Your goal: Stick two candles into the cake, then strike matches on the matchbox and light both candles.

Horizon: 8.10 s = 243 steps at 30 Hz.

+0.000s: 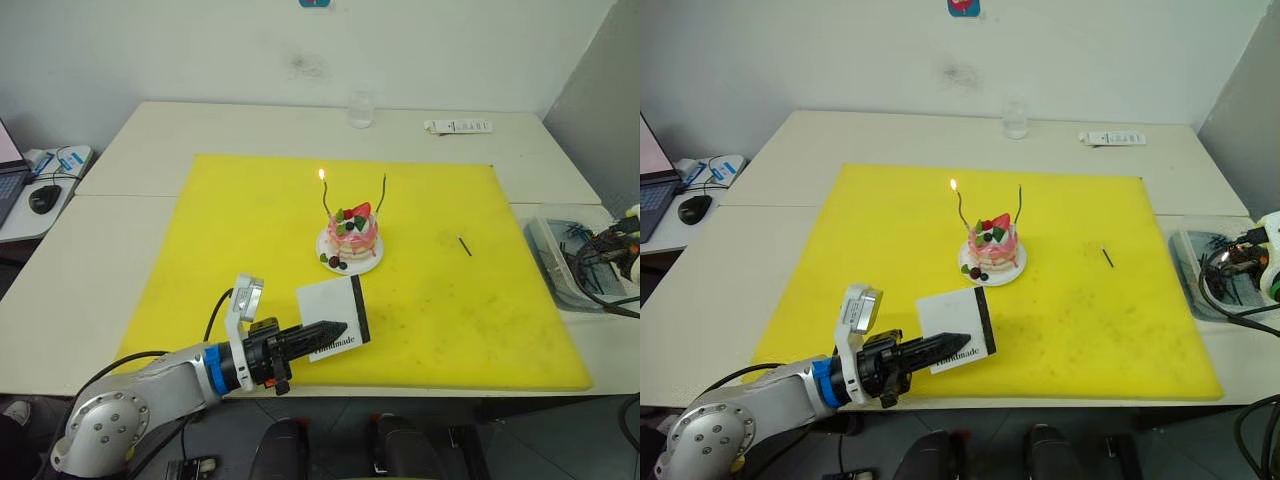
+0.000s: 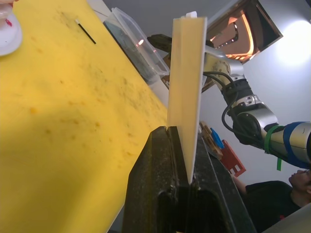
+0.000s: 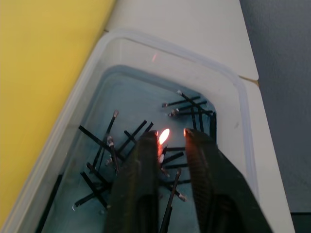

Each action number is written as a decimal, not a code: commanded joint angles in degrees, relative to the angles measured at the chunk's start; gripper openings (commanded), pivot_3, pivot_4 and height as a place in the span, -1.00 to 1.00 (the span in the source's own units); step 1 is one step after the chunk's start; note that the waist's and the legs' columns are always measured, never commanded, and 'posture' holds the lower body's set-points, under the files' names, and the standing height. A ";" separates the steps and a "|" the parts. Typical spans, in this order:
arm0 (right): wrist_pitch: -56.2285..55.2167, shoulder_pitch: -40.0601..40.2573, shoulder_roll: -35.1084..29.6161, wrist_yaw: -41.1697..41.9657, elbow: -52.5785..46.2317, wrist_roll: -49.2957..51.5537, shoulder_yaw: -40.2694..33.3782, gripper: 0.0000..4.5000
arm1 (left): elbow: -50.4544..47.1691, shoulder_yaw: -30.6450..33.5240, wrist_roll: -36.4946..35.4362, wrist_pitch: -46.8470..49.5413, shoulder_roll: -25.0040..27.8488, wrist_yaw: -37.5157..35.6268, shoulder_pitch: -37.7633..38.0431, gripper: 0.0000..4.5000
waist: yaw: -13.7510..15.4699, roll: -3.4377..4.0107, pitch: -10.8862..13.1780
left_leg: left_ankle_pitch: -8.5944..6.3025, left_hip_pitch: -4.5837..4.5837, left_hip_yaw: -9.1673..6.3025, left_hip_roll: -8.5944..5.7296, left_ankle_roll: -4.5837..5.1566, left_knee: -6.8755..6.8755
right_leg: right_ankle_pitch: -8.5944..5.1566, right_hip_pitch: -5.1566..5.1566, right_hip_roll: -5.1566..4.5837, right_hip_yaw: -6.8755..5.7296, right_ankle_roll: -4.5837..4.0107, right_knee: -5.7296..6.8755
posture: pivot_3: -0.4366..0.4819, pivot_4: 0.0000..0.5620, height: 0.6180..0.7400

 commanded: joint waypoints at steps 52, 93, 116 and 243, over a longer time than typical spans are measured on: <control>-11.92 -3.11 27.12 -5.26 -3.01 5.57 8.05 0.41 | -2.60 1.68 -1.64 -0.79 1.46 2.08 0.01 -1.00 | -0.15 0.08 0.01 | 0.00 0.05 0.00 0.03 0.00 0.05 | 0.21 0.02 0.05 0.02 0.33 0.12 | -0.05 -0.47 1.00; -1.57 -0.15 6.61 17.69 -54.21 4.13 24.96 -1.00 | 11.16 -1.52 7.17 -0.52 -8.96 7.28 -15.21 -1.00 | 0.24 0.11 0.00 | -0.01 0.04 -0.21 0.01 -0.01 0.01 | 0.08 0.19 -0.01 -0.15 0.35 -0.02 | -0.05 -0.47 1.00; -8.18 -7.97 11.24 17.72 -54.38 -2.98 31.12 -1.00 | 12.60 -0.61 6.96 2.01 -13.32 9.12 -17.92 -1.00 | 0.18 0.10 0.00 | -0.01 0.06 -0.19 0.02 0.00 0.03 | 0.11 0.19 -0.01 -0.16 0.39 0.02 | -0.05 -0.47 1.00; -13.99 -20.68 18.29 10.40 -28.80 -12.63 27.86 -1.00 | -2.63 -0.69 -1.35 -2.93 -3.97 8.07 -2.89 -1.00 | 0.02 0.02 0.06 | 0.00 0.16 -0.30 0.05 -0.01 0.04 | -0.08 0.28 -0.03 -0.15 0.05 0.15 | -0.05 -0.47 1.00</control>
